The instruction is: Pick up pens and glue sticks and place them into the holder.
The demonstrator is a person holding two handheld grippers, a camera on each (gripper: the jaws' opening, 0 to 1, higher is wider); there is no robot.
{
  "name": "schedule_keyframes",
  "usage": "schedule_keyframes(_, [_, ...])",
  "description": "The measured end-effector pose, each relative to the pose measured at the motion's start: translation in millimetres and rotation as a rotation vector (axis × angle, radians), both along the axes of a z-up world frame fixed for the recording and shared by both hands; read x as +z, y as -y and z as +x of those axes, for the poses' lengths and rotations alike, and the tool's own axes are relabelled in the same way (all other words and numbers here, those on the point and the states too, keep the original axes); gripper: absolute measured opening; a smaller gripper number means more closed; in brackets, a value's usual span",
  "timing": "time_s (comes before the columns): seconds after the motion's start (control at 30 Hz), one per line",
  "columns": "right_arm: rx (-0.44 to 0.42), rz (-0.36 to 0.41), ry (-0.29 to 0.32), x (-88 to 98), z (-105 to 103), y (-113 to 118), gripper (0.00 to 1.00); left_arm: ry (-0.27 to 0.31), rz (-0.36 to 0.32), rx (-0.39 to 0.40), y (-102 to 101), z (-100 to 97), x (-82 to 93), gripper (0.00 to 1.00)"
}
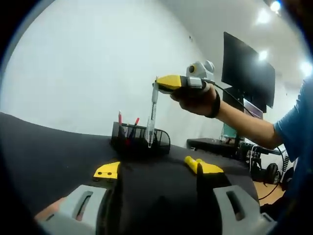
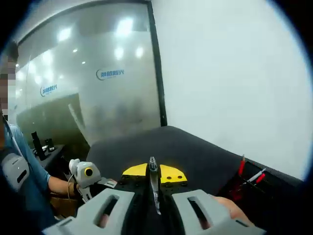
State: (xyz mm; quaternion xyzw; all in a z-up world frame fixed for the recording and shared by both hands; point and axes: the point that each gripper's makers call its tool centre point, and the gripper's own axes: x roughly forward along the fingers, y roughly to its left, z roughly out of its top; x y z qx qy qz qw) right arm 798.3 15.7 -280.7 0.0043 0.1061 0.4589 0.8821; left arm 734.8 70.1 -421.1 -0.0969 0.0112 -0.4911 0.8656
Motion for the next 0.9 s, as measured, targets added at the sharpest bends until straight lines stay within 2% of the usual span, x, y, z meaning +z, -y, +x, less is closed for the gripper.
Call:
schedule_keyframes(0.1, [-0.027, 0.029, 0.019, 12.0, 5.6, 10.6, 0.04, 0.001, 0.005, 0.0, 0.4, 0.0, -0.7, 0.59])
schedule_keyframes(0.23, [-0.061, 0.055, 0.04, 20.1, -1.8, 13.6, 0.04, 0.001, 0.006, 0.0, 0.9, 0.0, -1.0, 0.59])
schedule_keyframes(0.37, [-0.09, 0.069, 0.055, 29.5, 5.8, 26.8, 0.04, -0.001, 0.013, -0.002, 1.3, -0.4, -2.5, 0.58])
schedule_keyframes(0.5, [-0.133, 0.063, 0.058, 32.4, 14.7, 38.5, 0.04, 0.002, 0.006, -0.003, 0.6, -0.8, -1.0, 0.58])
schedule_keyframes(0.7, [-0.211, 0.089, 0.051, 38.2, 30.2, 62.5, 0.04, -0.004, 0.007, -0.007, 1.3, -0.4, -2.2, 0.58])
schedule_keyframes(0.9, [-0.254, 0.113, 0.056, 45.3, 39.1, 79.9, 0.04, -0.001, 0.012, -0.003, 1.3, 0.4, -2.8, 0.58])
